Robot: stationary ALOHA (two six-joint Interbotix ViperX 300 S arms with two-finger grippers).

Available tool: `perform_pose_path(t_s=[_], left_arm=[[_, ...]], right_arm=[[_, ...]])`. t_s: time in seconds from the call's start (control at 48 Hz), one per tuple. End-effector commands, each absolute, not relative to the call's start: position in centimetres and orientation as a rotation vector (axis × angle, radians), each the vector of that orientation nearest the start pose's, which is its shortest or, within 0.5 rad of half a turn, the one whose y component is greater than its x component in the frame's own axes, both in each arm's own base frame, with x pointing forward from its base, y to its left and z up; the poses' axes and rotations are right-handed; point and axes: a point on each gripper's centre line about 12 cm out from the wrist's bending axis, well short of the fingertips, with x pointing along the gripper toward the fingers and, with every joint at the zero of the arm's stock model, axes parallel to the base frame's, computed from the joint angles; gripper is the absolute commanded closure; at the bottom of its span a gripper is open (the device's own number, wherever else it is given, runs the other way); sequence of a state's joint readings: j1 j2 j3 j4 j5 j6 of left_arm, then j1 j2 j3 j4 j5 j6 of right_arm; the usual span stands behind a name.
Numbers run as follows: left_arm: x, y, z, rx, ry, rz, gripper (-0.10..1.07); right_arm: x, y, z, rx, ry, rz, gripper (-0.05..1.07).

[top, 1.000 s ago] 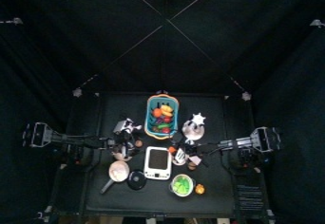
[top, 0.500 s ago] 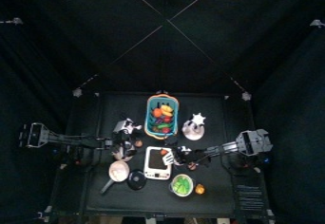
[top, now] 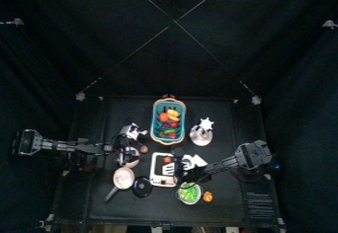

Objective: Place carrot onto stove

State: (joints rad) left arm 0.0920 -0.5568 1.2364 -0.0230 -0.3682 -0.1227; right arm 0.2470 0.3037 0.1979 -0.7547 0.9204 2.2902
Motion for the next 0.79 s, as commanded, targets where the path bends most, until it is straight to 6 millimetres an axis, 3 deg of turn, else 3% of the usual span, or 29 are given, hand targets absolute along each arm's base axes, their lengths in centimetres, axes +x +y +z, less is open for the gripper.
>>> perform_pose_path(t_s=[0.0, 0.229, 0.625, 0.771], left_arm=[[23.9, 2.4, 19.3, -0.152, 0.290, 0.125, -0.03], [23.8, 2.6, 19.1, -0.129, 0.297, 0.123, -0.03], [23.6, 2.5, 18.8, -0.088, 0.311, 0.104, -0.03], [23.6, 2.5, 18.8, -0.088, 0.310, 0.105, -0.03]], right_arm=[[45.2, 4.8, 17.3, 1.111, 0.472, -1.150, 0.47], [46.9, 5.5, 16.3, 1.219, 0.391, -1.222, 0.47], [46.2, 6.3, 15.1, 1.256, 0.356, -1.362, 0.46], [46.3, 6.1, 14.9, 1.256, 0.356, -1.369, 0.40]])
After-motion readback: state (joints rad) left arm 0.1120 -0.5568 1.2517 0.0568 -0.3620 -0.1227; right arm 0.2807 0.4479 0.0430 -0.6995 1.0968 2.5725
